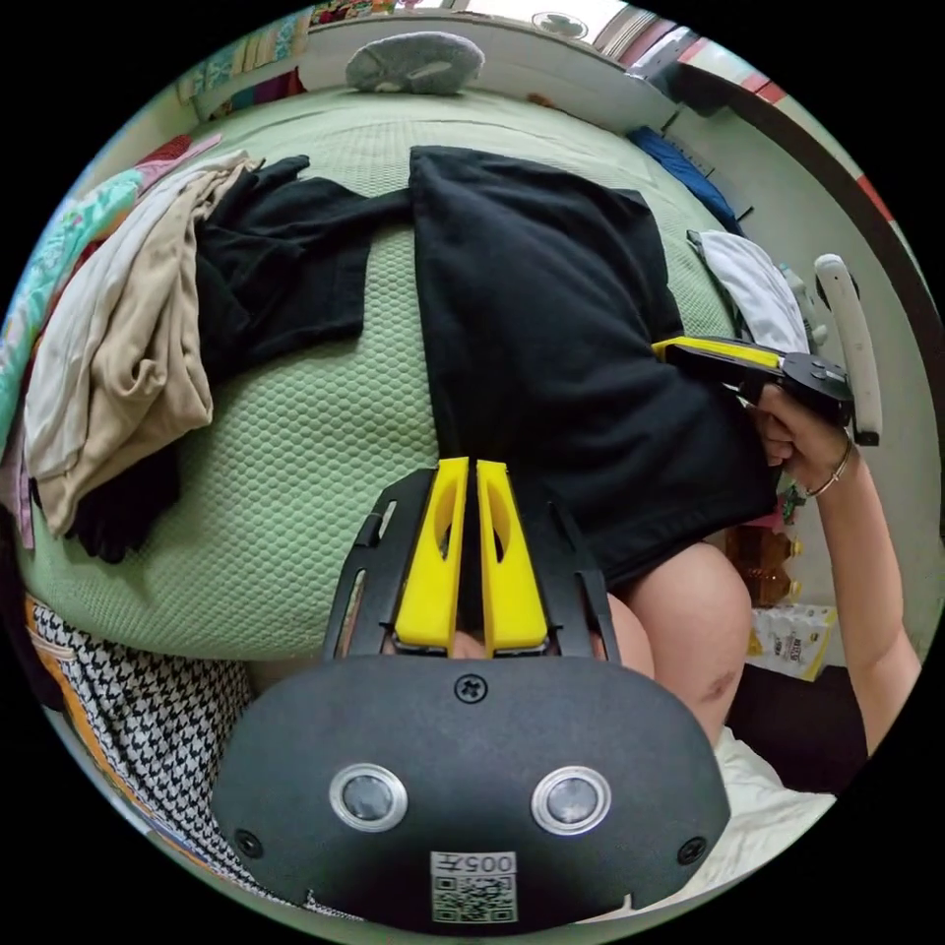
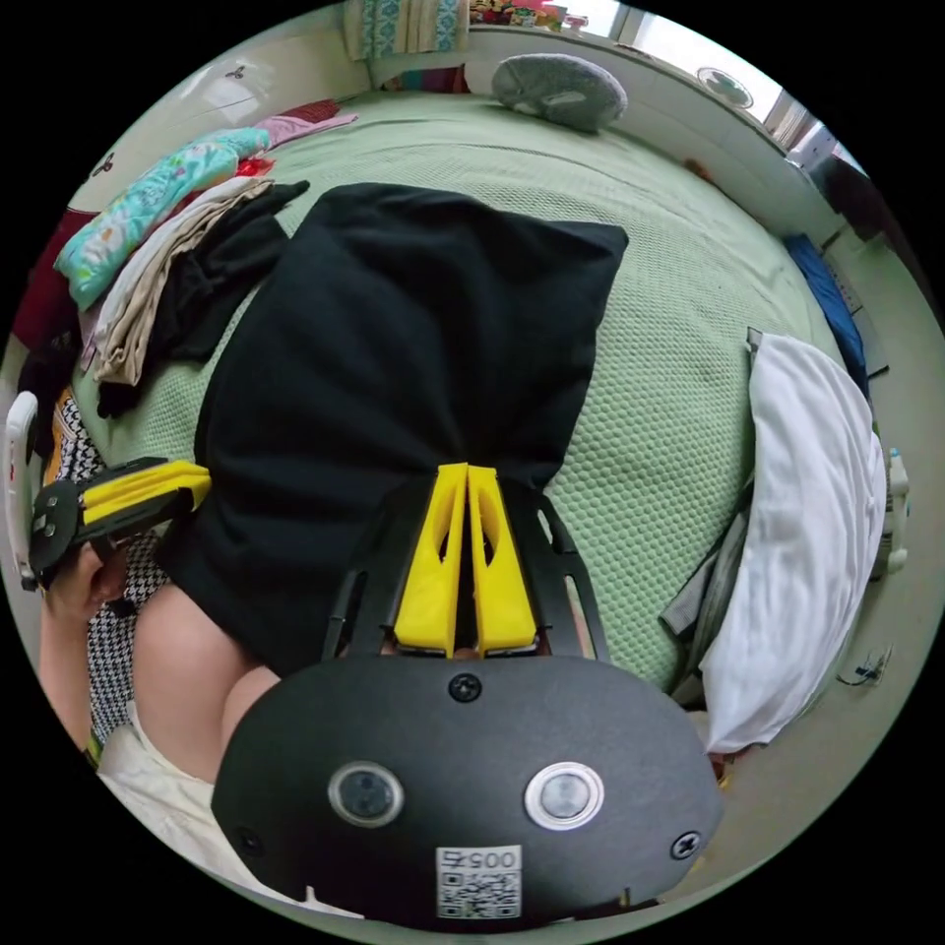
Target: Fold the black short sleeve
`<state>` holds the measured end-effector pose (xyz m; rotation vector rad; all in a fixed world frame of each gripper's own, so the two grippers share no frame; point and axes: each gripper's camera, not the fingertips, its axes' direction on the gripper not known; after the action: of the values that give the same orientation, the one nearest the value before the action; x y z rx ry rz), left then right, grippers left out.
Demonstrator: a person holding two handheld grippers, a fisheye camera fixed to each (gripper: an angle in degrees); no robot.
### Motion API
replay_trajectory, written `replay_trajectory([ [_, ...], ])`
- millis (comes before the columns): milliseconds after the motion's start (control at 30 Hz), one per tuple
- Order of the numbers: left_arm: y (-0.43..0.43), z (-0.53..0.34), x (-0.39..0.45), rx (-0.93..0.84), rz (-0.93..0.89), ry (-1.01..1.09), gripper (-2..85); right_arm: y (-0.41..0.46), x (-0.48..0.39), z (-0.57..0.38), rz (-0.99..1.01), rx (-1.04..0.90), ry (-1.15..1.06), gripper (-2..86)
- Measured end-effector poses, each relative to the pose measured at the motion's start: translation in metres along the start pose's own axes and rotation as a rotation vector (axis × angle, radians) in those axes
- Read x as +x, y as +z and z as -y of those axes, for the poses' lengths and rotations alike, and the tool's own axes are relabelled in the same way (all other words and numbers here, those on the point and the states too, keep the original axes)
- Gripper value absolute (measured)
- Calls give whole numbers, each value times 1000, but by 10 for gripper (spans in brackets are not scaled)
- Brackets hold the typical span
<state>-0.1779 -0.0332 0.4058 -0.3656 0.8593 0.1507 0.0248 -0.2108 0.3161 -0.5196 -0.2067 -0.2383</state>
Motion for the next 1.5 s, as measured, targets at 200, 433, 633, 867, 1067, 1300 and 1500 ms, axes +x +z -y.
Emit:
replay_trajectory([
  [200,-29,23,8,-19,2,84,9,-16,14,-26,24,64,-47,-11],
  [433,-102,118,-16,317,-31,47,9,-66,70,-5,-14,255,16,63],
  [633,-122,178,-19,282,-199,80,32,-41,121,52,92,182,118,61],
  [867,-73,254,-37,153,-28,-9,123,4,127,63,103,56,152,68],
  [1067,-46,287,-37,21,-12,4,100,4,126,46,108,168,182,42],
  [1300,-80,317,-32,92,2,64,52,-25,126,53,57,249,120,-9],
  [1500,-112,362,-46,207,13,-75,40,-50,156,99,-4,240,285,29],
])
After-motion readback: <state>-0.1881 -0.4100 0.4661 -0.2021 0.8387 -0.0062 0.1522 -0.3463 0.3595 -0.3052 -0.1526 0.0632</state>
